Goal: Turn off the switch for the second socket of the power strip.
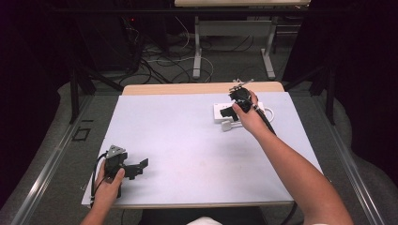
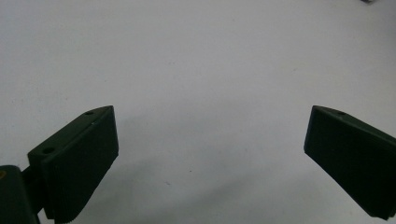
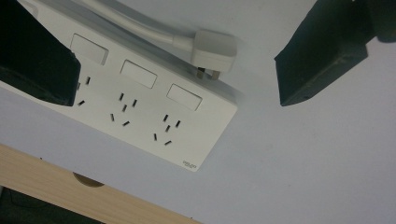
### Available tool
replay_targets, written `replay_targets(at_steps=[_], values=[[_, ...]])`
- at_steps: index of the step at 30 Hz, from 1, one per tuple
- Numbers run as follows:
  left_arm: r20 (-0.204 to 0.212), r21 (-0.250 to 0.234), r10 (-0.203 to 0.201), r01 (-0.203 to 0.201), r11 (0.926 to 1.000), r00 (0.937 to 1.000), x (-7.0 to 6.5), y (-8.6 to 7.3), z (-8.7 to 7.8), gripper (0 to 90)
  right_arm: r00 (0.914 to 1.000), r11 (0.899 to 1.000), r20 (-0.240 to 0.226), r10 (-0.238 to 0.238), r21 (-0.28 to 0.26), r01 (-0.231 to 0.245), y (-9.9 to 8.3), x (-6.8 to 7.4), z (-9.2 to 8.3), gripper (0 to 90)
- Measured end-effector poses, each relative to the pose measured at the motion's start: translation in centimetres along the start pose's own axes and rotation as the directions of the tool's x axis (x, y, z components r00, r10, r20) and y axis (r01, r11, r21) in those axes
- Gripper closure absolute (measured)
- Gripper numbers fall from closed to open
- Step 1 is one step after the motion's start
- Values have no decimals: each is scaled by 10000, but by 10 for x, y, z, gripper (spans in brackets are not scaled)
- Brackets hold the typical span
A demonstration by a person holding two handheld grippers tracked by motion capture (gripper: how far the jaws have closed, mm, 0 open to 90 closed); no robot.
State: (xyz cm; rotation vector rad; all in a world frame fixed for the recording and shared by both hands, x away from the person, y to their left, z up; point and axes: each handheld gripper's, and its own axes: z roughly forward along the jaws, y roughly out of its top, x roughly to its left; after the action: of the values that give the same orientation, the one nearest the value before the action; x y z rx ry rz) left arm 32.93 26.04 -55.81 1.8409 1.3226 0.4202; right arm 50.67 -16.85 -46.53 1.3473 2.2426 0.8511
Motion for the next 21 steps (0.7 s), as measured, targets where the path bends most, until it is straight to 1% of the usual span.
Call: replay_targets(at_steps=[1,2,3,5,7,8,9,10,11,13,14,15,16,18,19,21], values=[[2,-6,-4,4,10000,10000,0,0,0,29,9999,10000,56,-87,-39,87,-1,1,-2,0],[7,-121,-4,4,9999,10000,0,0,0,29,9997,9997,103,-233,-50,233,-2,3,-6,0],[-27,-115,-34,34,9999,10000,0,0,0,29,9998,9998,93,-199,-75,200,-2,4,-8,0],[-27,-133,-39,38,9999,10000,0,-1,-1,29,9992,9991,101,-378,-183,379,-4,5,-12,0],[-19,-86,-27,27,10000,10000,0,-2,-1,29,9994,9992,68,-325,-241,327,-5,6,-14,0],[-10,-95,-5,5,10000,10000,0,-2,-2,29,9988,9983,52,-486,-325,487,-7,8,-19,0],[-12,-115,-36,36,9999,10000,0,-2,-2,29,9988,9983,52,-486,-325,487,-7,8,-19,0],[-38,-99,-37,37,9999,10000,0,-2,-3,29,9983,9979,-20,-584,-276,583,-9,10,-21,0],[-30,-103,0,-1,9999,10000,0,-2,-3,29,9963,9958,-15,-861,-321,860,-11,12,-25,0],[-52,-130,-37,36,9999,10000,0,-3,-4,29,9962,9959,-65,-874,-242,872,-12,13,-28,0],[-42,-156,-55,54,9999,10000,0,-3,-4,29,9939,9934,-78,-1104,-324,1100,-13,15,-32,0],[-11,-71,-18,18,10000,10000,0,-3,-5,29,9934,9929,-139,-1140,-356,1134,-14,16,-34,0],[-40,-87,-41,40,10000,10000,0,-3,-6,29,9932,9928,-234,-1140,-403,1130,-15,17,-37,0],[-55,-77,-29,29,10000,10000,0,-3,-6,29,9921,9914,-279,-1221,-503,1206,-17,19,-43,0],[-52,-77,-33,33,10000,10000,0,-3,-6,29,9921,9914,-279,-1221,-503,1206,-17,19,-43,0],[-45,-66,-28,28,10000,10000,0,-3,-6,29,9912,9908,-419,-1257,-567,1232,-21,20,-52,0]])
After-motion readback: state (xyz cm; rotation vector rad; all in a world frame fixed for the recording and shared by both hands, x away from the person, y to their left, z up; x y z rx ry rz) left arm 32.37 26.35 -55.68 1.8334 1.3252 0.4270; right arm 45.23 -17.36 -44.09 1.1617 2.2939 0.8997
